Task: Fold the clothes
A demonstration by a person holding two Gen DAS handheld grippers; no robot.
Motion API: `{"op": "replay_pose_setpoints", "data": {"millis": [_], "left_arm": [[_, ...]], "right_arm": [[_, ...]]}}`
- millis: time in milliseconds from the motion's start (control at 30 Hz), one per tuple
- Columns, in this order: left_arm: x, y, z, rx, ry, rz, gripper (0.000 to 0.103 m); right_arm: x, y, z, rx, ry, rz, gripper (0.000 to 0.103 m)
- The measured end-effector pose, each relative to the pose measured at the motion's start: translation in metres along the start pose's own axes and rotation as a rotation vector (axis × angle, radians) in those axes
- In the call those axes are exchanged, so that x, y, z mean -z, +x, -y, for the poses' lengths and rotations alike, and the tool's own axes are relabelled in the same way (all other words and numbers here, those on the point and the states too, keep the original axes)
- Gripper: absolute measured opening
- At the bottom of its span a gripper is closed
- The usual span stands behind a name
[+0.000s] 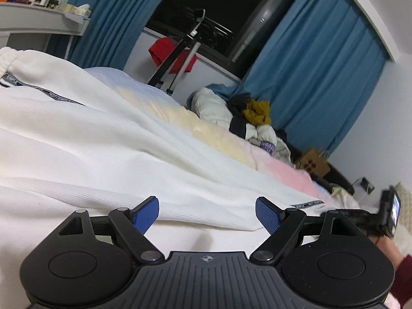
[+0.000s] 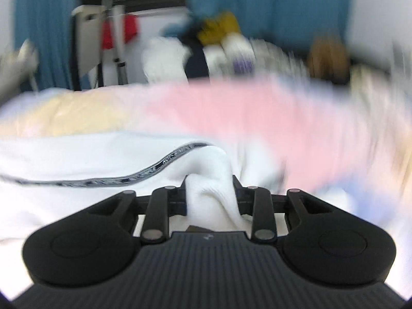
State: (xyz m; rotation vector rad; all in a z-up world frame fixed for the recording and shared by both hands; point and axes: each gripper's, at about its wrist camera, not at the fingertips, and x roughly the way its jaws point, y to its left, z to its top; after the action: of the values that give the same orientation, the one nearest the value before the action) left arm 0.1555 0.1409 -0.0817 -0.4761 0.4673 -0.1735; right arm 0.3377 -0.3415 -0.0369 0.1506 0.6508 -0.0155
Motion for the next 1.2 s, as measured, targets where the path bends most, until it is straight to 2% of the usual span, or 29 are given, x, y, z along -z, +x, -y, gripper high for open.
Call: {"op": "replay_pose_setpoints", "data": {"millis": [33,67,133,233,333,400,567,600,700,767,867,900,933,967,1000,1033,1067,1133,1200], "left_arm": [[0.002,0.003,0.001,-0.009,0.007,-0.006,0.084],[0.004,0.006,0.003,-0.018,0.015,-0.012,0.084],[0.008,0.012,0.005,-0.035,0.031,-0.023,0.084],[0.013,0.014,0.010,-0.061,0.069,-0.036,0.084],[0.018,0.013,0.015,-0.073,0.098,-0.045,0.084],[0.019,0.013,0.016,-0.075,0.091,-0.060,0.084],[0.026,0.008,0.019,-0.071,0.073,-0.086,0.084],[0.028,0.008,0.021,-0.075,0.077,-0.091,0.084],[0.031,0.011,0.025,-0.077,0.086,-0.104,0.084],[0.033,0.015,0.025,-0.081,0.087,-0.111,0.084],[0.033,0.020,0.022,-0.089,0.062,-0.117,0.084],[0.033,0.020,0.020,-0.089,0.051,-0.119,0.084],[0.033,0.021,0.019,-0.089,0.044,-0.119,0.084],[0.033,0.020,0.018,-0.090,0.046,-0.117,0.084],[0.033,0.020,0.018,-0.091,0.048,-0.115,0.084],[0.034,0.020,0.019,-0.092,0.050,-0.114,0.084],[0.034,0.020,0.019,-0.092,0.051,-0.113,0.084],[0.034,0.020,0.019,-0.093,0.050,-0.111,0.084],[0.034,0.021,0.019,-0.095,0.048,-0.108,0.084]], "right_arm": [[0.007,-0.005,0.014,-0.044,0.114,0.002,0.037],[0.012,-0.011,0.028,-0.089,0.229,0.002,0.042],[0.014,-0.025,0.055,-0.177,0.465,-0.006,0.053],[0.024,-0.047,0.089,-0.292,0.766,0.032,0.074],[0.042,-0.058,0.119,-0.325,1.038,0.031,0.075],[0.065,-0.054,0.136,-0.346,1.210,-0.004,0.074],[0.089,-0.041,0.141,-0.285,1.333,-0.184,0.075],[0.091,-0.046,0.138,-0.255,1.344,-0.193,0.075],[0.087,-0.047,0.124,-0.278,1.285,-0.207,0.075],[0.081,-0.035,0.124,-0.266,1.237,-0.208,0.075],[0.076,-0.006,0.138,-0.269,1.254,-0.154,0.073],[0.069,0.004,0.142,-0.257,1.226,-0.135,0.062],[0.061,0.012,0.146,-0.240,1.191,-0.116,0.055],[0.052,0.020,0.148,-0.205,1.137,-0.099,0.036],[0.039,0.030,0.150,-0.168,1.080,-0.082,0.022],[0.032,0.032,0.150,-0.144,1.033,-0.049,0.021],[0.027,0.036,0.150,-0.138,0.995,-0.009,0.015],[0.019,0.046,0.153,-0.122,0.960,0.013,0.012],[0.013,0.053,0.163,-0.150,0.959,0.030,0.011]]}}
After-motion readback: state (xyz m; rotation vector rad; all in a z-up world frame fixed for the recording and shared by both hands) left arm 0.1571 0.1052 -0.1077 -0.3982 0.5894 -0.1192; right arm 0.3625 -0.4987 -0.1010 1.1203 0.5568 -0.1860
